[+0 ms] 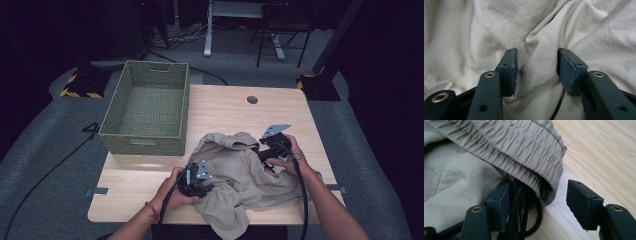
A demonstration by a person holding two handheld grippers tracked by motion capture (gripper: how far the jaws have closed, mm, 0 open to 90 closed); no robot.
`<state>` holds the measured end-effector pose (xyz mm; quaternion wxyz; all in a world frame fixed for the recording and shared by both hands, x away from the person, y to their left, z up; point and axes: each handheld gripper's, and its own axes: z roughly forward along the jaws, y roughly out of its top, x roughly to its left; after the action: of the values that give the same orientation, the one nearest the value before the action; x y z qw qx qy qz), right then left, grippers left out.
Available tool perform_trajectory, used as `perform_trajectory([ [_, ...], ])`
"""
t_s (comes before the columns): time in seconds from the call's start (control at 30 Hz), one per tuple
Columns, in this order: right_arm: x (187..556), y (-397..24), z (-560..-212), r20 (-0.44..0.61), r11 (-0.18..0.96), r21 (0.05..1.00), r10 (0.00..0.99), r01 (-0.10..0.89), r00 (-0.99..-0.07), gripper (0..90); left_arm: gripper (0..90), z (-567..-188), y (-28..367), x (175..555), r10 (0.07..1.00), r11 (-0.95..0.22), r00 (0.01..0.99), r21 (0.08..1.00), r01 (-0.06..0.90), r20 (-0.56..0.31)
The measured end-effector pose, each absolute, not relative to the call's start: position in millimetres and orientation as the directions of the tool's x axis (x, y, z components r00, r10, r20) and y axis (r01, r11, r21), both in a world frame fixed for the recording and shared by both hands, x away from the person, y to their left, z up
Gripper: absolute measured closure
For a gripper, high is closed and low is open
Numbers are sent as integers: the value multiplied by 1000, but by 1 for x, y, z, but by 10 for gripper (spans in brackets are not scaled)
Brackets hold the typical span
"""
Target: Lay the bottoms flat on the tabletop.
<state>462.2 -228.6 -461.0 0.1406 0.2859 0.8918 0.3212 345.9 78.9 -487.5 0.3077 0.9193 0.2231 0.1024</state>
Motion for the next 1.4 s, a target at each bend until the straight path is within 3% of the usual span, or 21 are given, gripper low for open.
perform_trajectory([
  [0.17, 472, -219, -475, -99, 653, 607, 627, 453, -773, 421, 525, -488, 82, 348, 464, -706, 885, 619, 346, 35],
  [0.23, 475, -219, -479, -83, 640, 620, 629, 454, -773, 568, 539, -489, 83, 349, 464, -704, 885, 620, 346, 33],
  [0.27, 475, -219, -479, -83, 640, 620, 629, 454, -773, 568, 539, -488, 83, 349, 464, -705, 885, 620, 344, 36],
  [0.37, 474, -217, -479, -111, 655, 621, 618, 431, -778, 735, 570, -487, 83, 349, 453, -717, 890, 611, 335, 43],
  [0.43, 474, -218, -478, -121, 658, 619, 619, 428, -776, 793, 599, -487, 84, 350, 451, -720, 891, 609, 332, 48],
  [0.63, 471, -229, -466, -157, 653, 624, 642, 428, -750, 829, 667, -487, 90, 351, 458, -719, 887, 609, 335, 53],
  [1.03, 455, -266, -392, -345, 676, 610, 696, 413, -630, 836, 686, -485, 109, 352, 495, -726, 864, 592, 349, 97],
  [1.3, 458, -268, -372, -428, 707, 553, 695, 440, -578, 838, 688, -485, 122, 342, 506, -741, 848, 582, 334, 157],
  [1.4, 462, -265, -372, -413, 695, 569, 703, 439, -578, 835, 683, -485, 120, 340, 508, -750, 843, 571, 333, 175],
])
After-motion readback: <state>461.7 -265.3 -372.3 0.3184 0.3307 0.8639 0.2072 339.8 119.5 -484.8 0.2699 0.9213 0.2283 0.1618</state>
